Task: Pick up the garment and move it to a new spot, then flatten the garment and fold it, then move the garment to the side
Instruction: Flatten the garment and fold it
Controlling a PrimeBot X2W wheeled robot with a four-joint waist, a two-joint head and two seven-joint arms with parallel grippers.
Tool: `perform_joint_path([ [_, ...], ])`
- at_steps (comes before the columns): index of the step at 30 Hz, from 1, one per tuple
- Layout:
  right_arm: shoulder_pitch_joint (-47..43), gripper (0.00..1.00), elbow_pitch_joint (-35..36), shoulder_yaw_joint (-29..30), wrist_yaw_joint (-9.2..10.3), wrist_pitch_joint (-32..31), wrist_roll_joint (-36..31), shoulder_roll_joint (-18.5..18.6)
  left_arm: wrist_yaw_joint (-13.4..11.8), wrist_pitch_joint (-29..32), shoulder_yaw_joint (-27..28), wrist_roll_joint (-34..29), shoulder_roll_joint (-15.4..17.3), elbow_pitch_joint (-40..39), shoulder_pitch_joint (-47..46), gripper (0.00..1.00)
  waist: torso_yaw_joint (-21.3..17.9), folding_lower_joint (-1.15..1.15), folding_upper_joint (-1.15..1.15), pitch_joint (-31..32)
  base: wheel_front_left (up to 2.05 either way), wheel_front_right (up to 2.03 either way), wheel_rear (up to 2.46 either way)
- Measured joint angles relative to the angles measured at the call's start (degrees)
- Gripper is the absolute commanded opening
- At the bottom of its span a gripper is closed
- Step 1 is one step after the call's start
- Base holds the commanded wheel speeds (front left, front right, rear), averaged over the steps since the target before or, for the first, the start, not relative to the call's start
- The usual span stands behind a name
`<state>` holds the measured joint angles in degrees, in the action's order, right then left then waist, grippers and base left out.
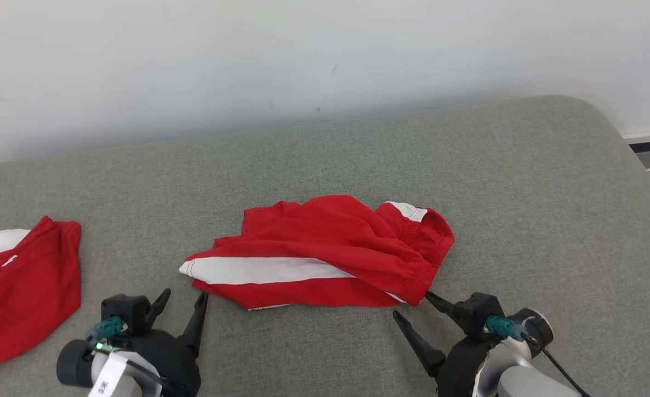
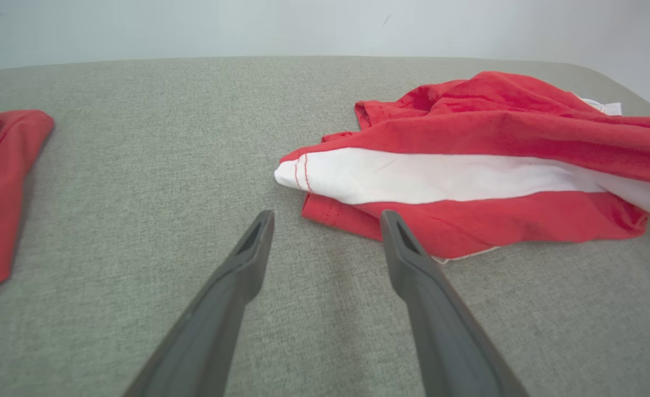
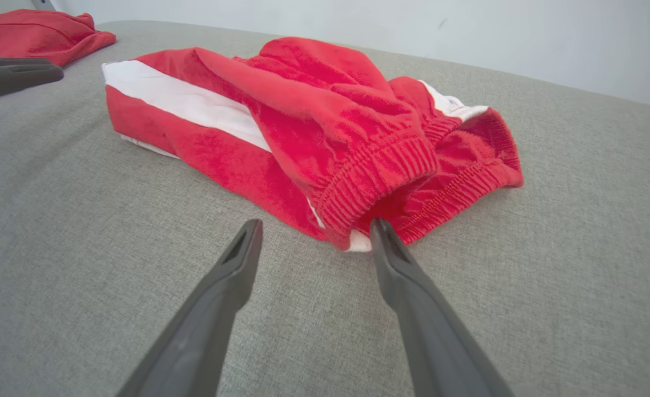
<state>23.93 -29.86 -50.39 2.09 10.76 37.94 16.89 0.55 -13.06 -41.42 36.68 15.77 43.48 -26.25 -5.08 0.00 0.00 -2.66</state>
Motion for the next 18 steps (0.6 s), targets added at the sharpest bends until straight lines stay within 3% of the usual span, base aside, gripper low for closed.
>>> perform_joint_path([
  [18,2.74,1.0,-1.77,-0.6,1.27,-3.27,-0.67,-1.07,1.57,2.08,-0.44,-0.05,-1.29,5.36,-4.69,1.0,-0.87,0.0,0.0,-1.93,0.0,0.0,0.0],
])
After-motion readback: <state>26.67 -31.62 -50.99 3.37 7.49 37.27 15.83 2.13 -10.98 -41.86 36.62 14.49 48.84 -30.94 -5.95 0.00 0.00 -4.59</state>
